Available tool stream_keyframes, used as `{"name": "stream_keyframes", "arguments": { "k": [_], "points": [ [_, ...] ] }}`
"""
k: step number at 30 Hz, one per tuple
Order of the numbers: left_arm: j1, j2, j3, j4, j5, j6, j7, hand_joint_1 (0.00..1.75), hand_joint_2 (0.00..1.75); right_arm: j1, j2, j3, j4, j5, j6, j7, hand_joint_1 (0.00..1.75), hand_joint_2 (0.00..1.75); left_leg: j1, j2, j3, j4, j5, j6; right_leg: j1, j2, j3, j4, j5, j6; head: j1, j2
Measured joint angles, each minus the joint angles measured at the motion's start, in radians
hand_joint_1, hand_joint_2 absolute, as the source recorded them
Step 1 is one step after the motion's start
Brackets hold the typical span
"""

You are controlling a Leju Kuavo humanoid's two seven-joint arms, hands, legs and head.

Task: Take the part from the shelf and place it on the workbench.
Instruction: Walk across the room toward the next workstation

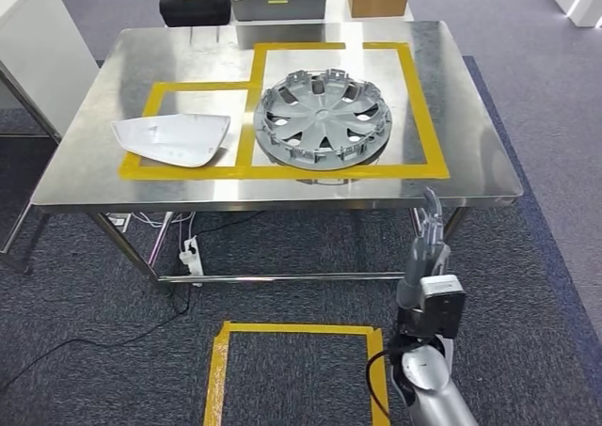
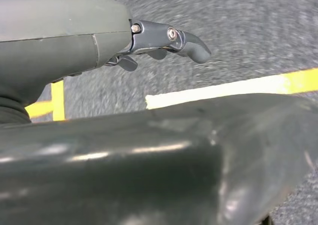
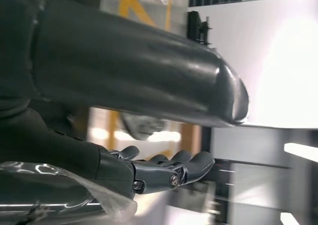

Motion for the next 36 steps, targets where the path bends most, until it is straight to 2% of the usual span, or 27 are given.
{"name": "stream_keyframes", "arguments": {
  "k": [1, 2, 4, 6, 8, 10, 11, 12, 13, 15, 16, 17, 18, 19, 20, 22, 23, 24, 26, 27, 28, 30, 31, 32, 33, 34, 36],
  "points": [
    [0.001, -0.003, 0.011, 0.0, 0.011, 0.002, -0.002, 0.0, 0.0, 0.034, 0.005, -0.013, -0.005, -0.029, 0.018, 0.013, 0.0, 0.0, 0.0, 0.0, 0.005, 0.035, -0.006, -0.001, 0.001, -0.002, -0.014, 0.005, 0.008, 0.0, 0.0, 0.0],
    [0.002, -0.005, 0.022, 0.0, 0.02, 0.003, -0.004, 0.0, 0.0, 0.064, 0.01, -0.026, 0.0, -0.049, 0.034, 0.029, 0.0, 0.0, 0.0, 0.0, 0.026, 0.035, 0.009, 0.0, 0.001, -0.003, -0.03, 0.011, 0.014, 0.001, 0.0, 0.0],
    [0.004, -0.008, 0.043, 0.0, 0.033, 0.003, -0.008, 0.0, 0.0, 0.115, 0.023, -0.054, 0.031, -0.071, 0.06, 0.047, 0.0, 0.0, 0.0, -0.001, 0.11, -0.063, 0.058, 0.007, 0.002, -0.002, -0.06, 0.025, 0.026, 0.003, 0.0, 0.0],
    [0.004, -0.01, 0.063, 0.0, 0.039, 0.002, -0.012, 0.0, 0.0, 0.147, 0.041, -0.089, 0.086, -0.091, 0.077, 0.052, 0.0, 0.0, -0.003, -0.002, 0.201, -0.2, 0.062, 0.017, 0.005, 0.001, -0.081, 0.035, 0.039, 0.01, 0.001, 0.0],
    [0.004, -0.011, 0.08, 0.0, 0.039, 0.001, -0.016, 0.0, 0.0, 0.161, 0.058, -0.133, 0.158, -0.109, 0.093, 0.067, 0.0, 0.0, -0.008, -0.003, 0.231, -0.258, 0.049, 0.025, 0.005, 0.003, -0.086, 0.035, 0.053, 0.021, 0.0, 0.0],
    [0.005, -0.015, 0.096, 0.0, 0.039, -0.003, -0.019, 0.0, 0.0, 0.161, 0.076, -0.199, 0.27, -0.132, 0.12, 0.08, 0.0, 0.0, -0.009, -0.001, 0.221, -0.266, 0.067, 0.038, 0.002, 0.005, -0.087, 0.031, 0.064, 0.034, -0.003, 0.0],
    [0.004, -0.016, 0.103, 0.0, 0.038, -0.005, -0.02, 0.0, 0.0, 0.157, 0.082, -0.241, 0.344, -0.145, 0.141, 0.087, 0.0, 0.0, -0.007, 0.0, 0.214, -0.27, 0.078, 0.046, 0.001, 0.008, -0.091, 0.035, 0.053, 0.04, -0.003, 0.0],
    [0.004, -0.018, 0.109, 0.0, 0.036, -0.006, -0.02, 0.0, 0.0, 0.151, 0.087, -0.287, 0.423, -0.157, 0.164, 0.097, 0.0, 0.0, -0.005, 0.002, 0.204, -0.275, 0.091, 0.053, 0.0, 0.01, -0.098, 0.048, 0.026, 0.046, -0.002, 0.0],
    [0.004, -0.019, 0.115, 0.0, 0.032, -0.01, -0.02, 0.0, 0.0, 0.141, 0.09, -0.34, 0.515, -0.164, 0.196, 0.108, 0.0, 0.0, -0.004, 0.003, 0.19, -0.278, 0.104, 0.06, -0.002, 0.013, -0.109, 0.086, -0.026, 0.051, 0.0, 0.0],
    [0.006, -0.019, 0.125, 0.0, 0.023, -0.019, -0.023, 0.0, 0.0, 0.112, 0.094, -0.438, 0.711, -0.154, 0.25, 0.129, 0.0, 0.0, -0.006, 0.003, 0.159, -0.276, 0.128, 0.066, -0.004, 0.014, -0.13, 0.197, -0.127, 0.058, 0.004, 0.0],
    [0.006, -0.019, 0.129, 0.0, 0.019, -0.023, -0.025, 0.0, 0.0, 0.096, 0.093, -0.478, 0.81, -0.133, 0.265, 0.139, 0.0, 0.0, -0.008, 0.004, 0.139, -0.274, 0.142, 0.066, -0.005, 0.015, -0.135, 0.255, -0.151, 0.061, 0.005, 0.0],
    [0.006, -0.019, 0.133, 0.0, 0.017, -0.025, -0.028, 0.0, 0.0, 0.084, 0.091, -0.502, 0.887, -0.109, 0.266, 0.148, 0.0, 0.0, -0.008, 0.005, 0.12, -0.27, 0.153, 0.064, -0.005, 0.015, -0.128, 0.286, -0.139, 0.062, 0.005, 0.0],
    [0.005, -0.018, 0.136, 0.0, 0.016, -0.025, -0.031, 0.0, 0.0, 0.075, 0.088, -0.518, 0.953, -0.084, 0.262, 0.156, 0.0, 0.0, -0.008, 0.007, 0.1, -0.264, 0.165, 0.061, -0.005, 0.015, -0.108, 0.291, -0.108, 0.063, 0.006, 0.0],
    [0.004, -0.018, 0.138, 0.0, 0.015, -0.025, -0.033, 0.0, 0.0, 0.068, 0.086, -0.527, 1.005, -0.066, 0.256, 0.161, 0.0, 0.0, -0.008, 0.008, 0.082, -0.259, 0.175, 0.058, -0.005, 0.015, -0.072, 0.261, -0.073, 0.063, 0.006, 0.0],
    [0.003, -0.018, 0.141, 0.0, 0.014, -0.025, -0.034, 0.0, 0.0, 0.059, 0.085, -0.534, 1.05, -0.055, 0.251, 0.164, 0.0, 0.0, -0.008, 0.009, 0.068, -0.253, 0.184, 0.054, -0.006, 0.015, -0.018, 0.2, -0.056, 0.062, 0.006, 0.0],
    [0.0, -0.018, 0.144, 0.0, 0.013, -0.024, -0.035, 0.0, 0.0, 0.035, 0.084, -0.547, 1.127, -0.045, 0.245, 0.168, 0.0, 0.0, -0.011, 0.01, 0.049, -0.241, 0.203, 0.044, -0.005, 0.016, 0.093, 0.045, -0.072, 0.054, 0.007, 0.0],
    [-0.001, -0.018, 0.145, 0.0, 0.012, -0.024, -0.036, 0.0, 0.0, 0.025, 0.084, -0.552, 1.156, -0.043, 0.244, 0.168, 0.0, 0.0, -0.013, 0.011, 0.045, -0.238, 0.213, 0.04, -0.004, 0.017, 0.125, -0.005, -0.089, 0.048, 0.007, 0.0],
    [-0.002, -0.018, 0.147, 0.0, 0.012, -0.024, -0.036, 0.0, 0.0, 0.018, 0.084, -0.557, 1.181, -0.041, 0.243, 0.169, 0.0, 0.0, -0.013, 0.011, 0.043, -0.237, 0.223, 0.035, -0.002, 0.017, 0.135, -0.029, -0.096, 0.041, 0.007, 0.0],
    [0.001, -0.017, 0.151, 0.0, 0.012, -0.023, -0.036, 0.0, 0.0, 0.01, 0.085, -0.563, 1.223, -0.041, 0.242, 0.171, 0.0, 0.0, -0.01, 0.009, 0.037, -0.236, 0.225, 0.024, -0.003, 0.012, 0.117, -0.026, -0.084, 0.023, 0.006, 0.0],
    [0.004, -0.016, 0.152, 0.0, 0.012, -0.023, -0.036, 0.0, 0.0, 0.008, 0.084, -0.565, 1.238, -0.041, 0.242, 0.172, 0.0, 0.0, -0.009, 0.008, 0.031, -0.22, 0.196, 0.019, -0.004, 0.009, 0.105, -0.024, -0.073, 0.014, 0.004, 0.0],
    [0.006, -0.016, 0.153, 0.0, 0.012, -0.023, -0.036, 0.0, 0.0, 0.007, 0.084, -0.568, 1.25, -0.04, 0.241, 0.173, 0.0, 0.0, -0.007, 0.007, 0.022, -0.184, 0.148, 0.014, -0.005, 0.007, 0.091, -0.024, -0.061, 0.007, 0.002, 0.0],
    [0.008, -0.015, 0.154, 0.0, 0.012, -0.023, -0.036, 0.0, 0.0, 0.004, 0.083, -0.572, 1.268, -0.04, 0.24, 0.173, 0.0, 0.0, -0.005, 0.006, 0.004, -0.062, 0.036, 0.007, -0.002, 0.005, 0.062, -0.022, -0.037, 0.0, -0.001, 0.0],
    [0.007, -0.015, 0.154, 0.0, 0.012, -0.023, -0.036, 0.0, 0.0, 0.002, 0.083, -0.575, 1.275, -0.04, 0.24, 0.173, 0.0, 0.0, -0.005, 0.006, 0.0, 0.001, 0.006, 0.006, 0.0, 0.004, 0.048, -0.02, -0.025, 0.0, -0.001, 0.0],
    [0.006, -0.014, 0.155, 0.0, 0.012, -0.023, -0.036, 0.0, 0.0, 0.0, 0.083, -0.576, 1.283, -0.039, 0.24, 0.175, 0.0, 0.0, -0.005, 0.006, 0.006, 0.041, 0.004, 0.006, 0.002, 0.003, 0.033, -0.015, -0.014, 0.0, -0.001, 0.0],
    [0.006, -0.014, 0.156, 0.0, 0.01, -0.023, -0.036, 0.0, 0.0, -0.003, 0.083, -0.577, 1.29, -0.035, 0.238, 0.179, 0.0, 0.0, -0.005, 0.006, 0.025, 0.051, 0.021, 0.008, 0.003, 0.003, 0.017, -0.009, -0.004, 0.0, -0.001, 0.0],
    [0.005, -0.014, 0.156, 0.0, 0.009, -0.024, -0.036, 0.0, 0.0, -0.005, 0.083, -0.578, 1.297, -0.027, 0.234, 0.187, 0.0, 0.0, -0.005, 0.006, 0.061, 0.021, 0.051, 0.012, 0.004, 0.002, 0.002, -0.002, 0.004, 0.001, -0.001, 0.0],
    [0.005, -0.013, 0.156, 0.0, 0.004, -0.024, -0.034, 0.0, 0.0, -0.009, 0.083, -0.577, 1.31, 0.003, 0.212, 0.219, 0.0, 0.0, -0.008, 0.004, 0.164, -0.121, 0.081, 0.024, 0.007, 0.003, -0.026, 0.015, 0.015, 0.004, -0.001, 0.0]
  ]
}}
